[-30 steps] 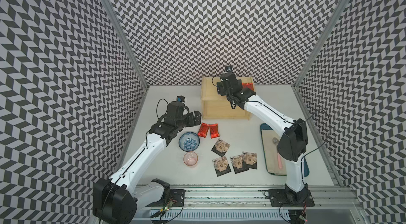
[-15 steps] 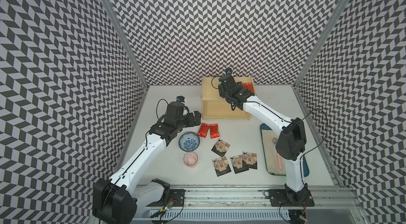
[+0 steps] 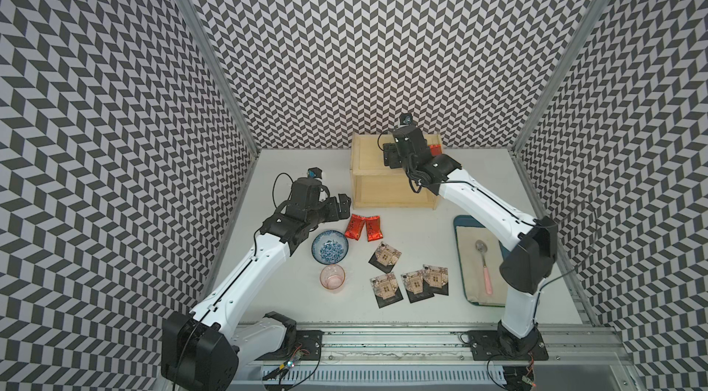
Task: Place the tea bags on the shelf by color
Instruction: Place the tea bag on the shelf, then pick up the tea bag from the center of the board.
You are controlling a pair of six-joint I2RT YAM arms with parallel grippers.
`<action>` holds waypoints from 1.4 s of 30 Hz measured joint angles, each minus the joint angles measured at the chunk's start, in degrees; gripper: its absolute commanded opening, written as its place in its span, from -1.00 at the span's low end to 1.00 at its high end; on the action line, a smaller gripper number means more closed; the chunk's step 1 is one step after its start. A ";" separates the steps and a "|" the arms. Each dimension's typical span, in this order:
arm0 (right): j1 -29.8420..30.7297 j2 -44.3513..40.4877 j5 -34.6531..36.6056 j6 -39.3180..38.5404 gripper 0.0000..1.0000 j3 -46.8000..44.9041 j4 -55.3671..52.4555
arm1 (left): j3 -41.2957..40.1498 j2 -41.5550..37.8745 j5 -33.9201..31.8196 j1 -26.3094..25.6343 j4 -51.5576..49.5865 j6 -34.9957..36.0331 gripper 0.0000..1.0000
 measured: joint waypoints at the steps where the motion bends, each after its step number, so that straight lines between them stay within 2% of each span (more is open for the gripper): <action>1: 0.50 -3.63 -1.86 1.16 0.55 -3.78 1.11 | -0.02 -0.22 0.00 0.00 -0.04 -0.02 0.99; 5: 4.39 -18.10 -9.05 7.41 0.42 -23.08 9.05 | -0.02 -1.62 0.02 0.00 -0.35 -0.07 0.99; 7: 6.69 -23.26 -12.70 11.34 0.24 -34.47 14.97 | -0.04 -2.23 0.26 0.00 -0.44 -0.24 0.98; 10: 8.68 -25.66 -20.04 19.69 0.15 -50.18 24.17 | -0.26 -2.36 0.83 0.02 -0.44 -0.48 0.99; 13: 9.57 -25.75 -23.80 27.65 0.14 -62.86 31.45 | -1.22 -2.34 1.49 0.02 -0.44 -0.63 0.98; 16: 9.88 -26.10 -24.90 34.27 0.13 -70.14 37.40 | -2.01 -2.32 1.60 0.02 -0.59 -0.68 0.99; 21: 9.40 -25.62 -25.53 41.72 0.12 -72.24 47.78 | -2.78 -2.32 1.57 0.11 -0.63 -0.68 0.99; 26: 7.15 -20.31 -29.77 44.81 0.11 -70.40 55.12 | -3.17 -2.32 1.55 0.11 -0.70 -0.66 0.98; 42: 3.17 -2.60 -40.52 46.62 0.03 -62.88 58.84 | -3.23 -2.34 1.51 0.39 -0.70 -0.50 0.99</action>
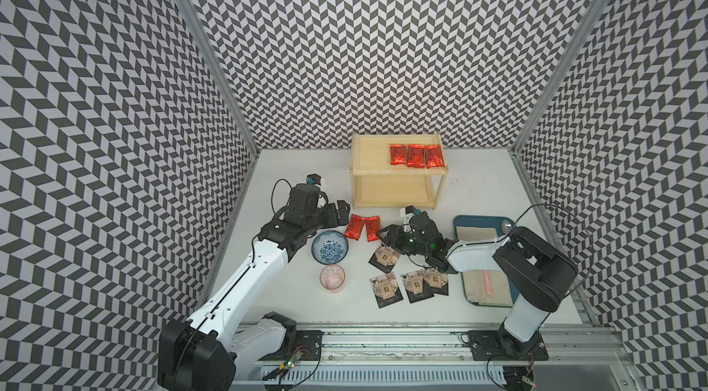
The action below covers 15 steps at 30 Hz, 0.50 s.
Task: Place the tea bags on the shelf by color
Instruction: Pick up the tea bag from the center of the board.
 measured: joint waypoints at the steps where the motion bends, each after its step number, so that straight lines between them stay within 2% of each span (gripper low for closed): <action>1: -0.22 0.61 -0.31 -0.15 0.03 0.33 0.00 | 0.00 0.00 0.00 0.00 -0.02 0.02 0.99; 10: -1.18 4.50 -2.38 -0.94 -0.04 2.91 -0.07 | 0.00 0.00 0.02 0.48 -0.02 0.07 0.99; 15: -1.29 6.01 -3.41 -1.20 -0.16 3.52 0.02 | 0.00 0.00 0.02 0.74 0.00 0.07 0.99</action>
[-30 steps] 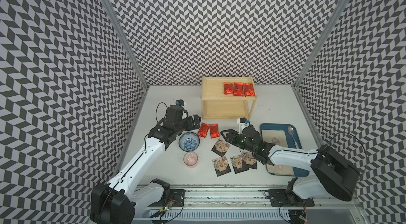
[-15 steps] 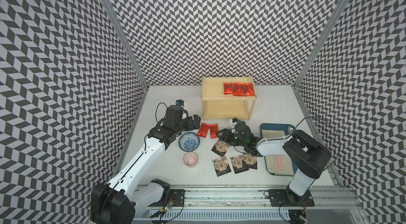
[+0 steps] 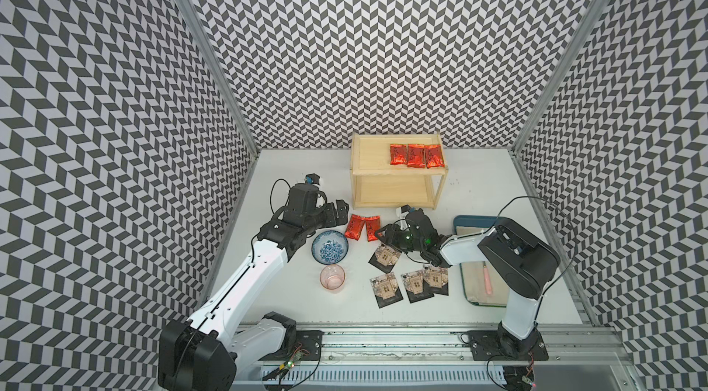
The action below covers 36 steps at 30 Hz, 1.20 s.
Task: Place the tea bags on the shelf by color
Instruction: Pick up the tea bag from the center of the board.
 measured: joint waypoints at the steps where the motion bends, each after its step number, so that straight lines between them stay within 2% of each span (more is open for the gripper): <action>1: -0.02 0.31 -0.22 0.04 -0.19 0.02 0.04 | 0.00 0.00 0.00 0.00 0.00 0.00 0.98; 16: -1.33 2.60 -1.73 0.26 -0.58 1.55 0.59 | 0.00 0.00 0.00 0.11 -0.02 0.02 0.99; 24: -1.81 2.80 -2.14 0.33 -1.00 2.10 0.57 | 0.00 0.00 -0.02 0.11 -0.15 0.02 0.99; 31: -2.69 2.32 -1.97 0.90 -1.00 1.33 0.17 | 0.00 0.00 -0.07 0.11 -0.15 0.02 0.99; 36: -3.23 -3.45 -0.81 2.14 -1.00 -2.99 -1.46 | 0.00 0.00 -0.37 0.11 -0.15 0.02 0.99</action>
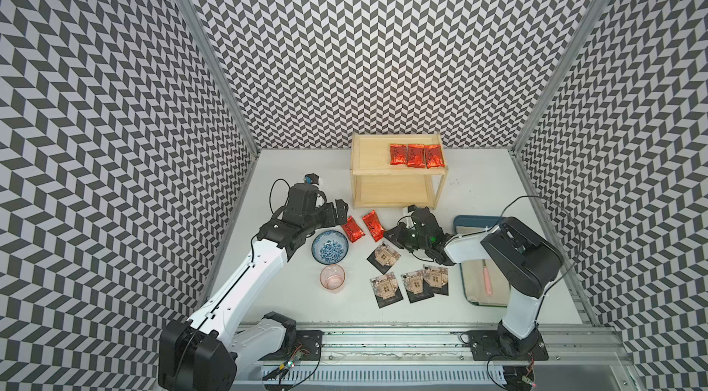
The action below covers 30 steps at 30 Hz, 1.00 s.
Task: Place the tea bags on the shelf by color
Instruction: Pick up the tea bag from the center of the board, then place the tea bag on the shelf.
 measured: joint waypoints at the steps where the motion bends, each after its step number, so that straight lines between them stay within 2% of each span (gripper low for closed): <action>1: -0.02 -2.10 0.28 0.44 -1.00 -1.20 -0.35 | 0.00 0.00 -0.09 0.00 0.00 0.00 0.98; 9: 0.85 -23.67 4.22 5.16 -1.00 -9.55 -4.48 | 0.00 -0.46 -0.31 0.04 -0.02 -0.04 0.99; 13: 3.50 -34.18 7.54 7.61 -1.00 -9.84 -8.83 | -0.02 -1.95 -0.35 0.04 0.02 -0.04 0.99; 16: 4.94 -38.14 9.81 8.98 -1.00 -7.58 -12.11 | -0.02 -2.75 -0.33 0.04 0.02 -0.04 0.98; 21: 5.66 -36.11 13.03 10.36 -1.00 1.86 -16.44 | -0.02 -2.86 -0.28 0.15 0.02 -0.02 0.99; 30: 4.37 -21.49 18.36 10.32 -1.00 21.70 -18.29 | -0.02 -2.86 -0.04 0.42 0.02 -0.02 0.99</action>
